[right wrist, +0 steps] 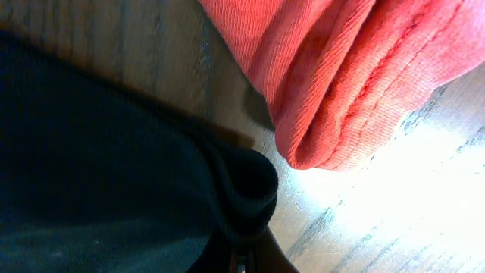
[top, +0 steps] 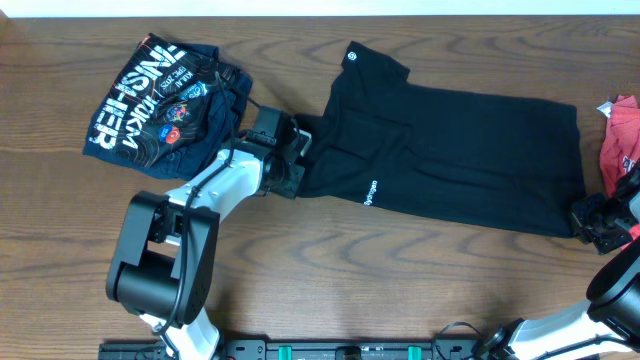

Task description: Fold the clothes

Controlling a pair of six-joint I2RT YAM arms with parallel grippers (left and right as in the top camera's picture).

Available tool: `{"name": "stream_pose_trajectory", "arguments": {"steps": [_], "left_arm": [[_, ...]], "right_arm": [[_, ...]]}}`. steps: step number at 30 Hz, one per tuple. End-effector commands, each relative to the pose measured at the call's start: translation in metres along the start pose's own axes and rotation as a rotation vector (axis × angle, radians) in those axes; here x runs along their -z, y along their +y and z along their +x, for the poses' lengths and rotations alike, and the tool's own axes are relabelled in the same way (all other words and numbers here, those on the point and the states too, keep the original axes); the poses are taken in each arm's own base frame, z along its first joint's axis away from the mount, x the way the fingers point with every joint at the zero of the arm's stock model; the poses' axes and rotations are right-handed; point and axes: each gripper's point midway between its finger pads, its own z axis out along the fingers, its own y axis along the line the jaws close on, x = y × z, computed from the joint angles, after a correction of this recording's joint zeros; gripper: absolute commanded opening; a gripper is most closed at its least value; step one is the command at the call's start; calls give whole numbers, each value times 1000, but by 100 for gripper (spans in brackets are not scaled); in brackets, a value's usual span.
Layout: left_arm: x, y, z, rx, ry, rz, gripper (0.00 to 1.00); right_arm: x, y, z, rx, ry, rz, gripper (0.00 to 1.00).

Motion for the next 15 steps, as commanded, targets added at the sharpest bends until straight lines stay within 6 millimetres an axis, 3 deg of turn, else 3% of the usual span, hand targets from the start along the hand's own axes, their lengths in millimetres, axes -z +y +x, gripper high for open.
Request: {"name": "stream_pose_trajectory", "arguments": {"steps": [1,6,15], "left_arm": [[-21,12,26,19,96,-47,6],[-11,40,23,123,77,-181,6],[22,60,10,219,-10,-206,6]], "right_arm": [[-4,-6,-2,-16,4,28,1],[2,-7,-16,8,-46,50,1],[19,-18,-32,25,-92,145,1]]}}
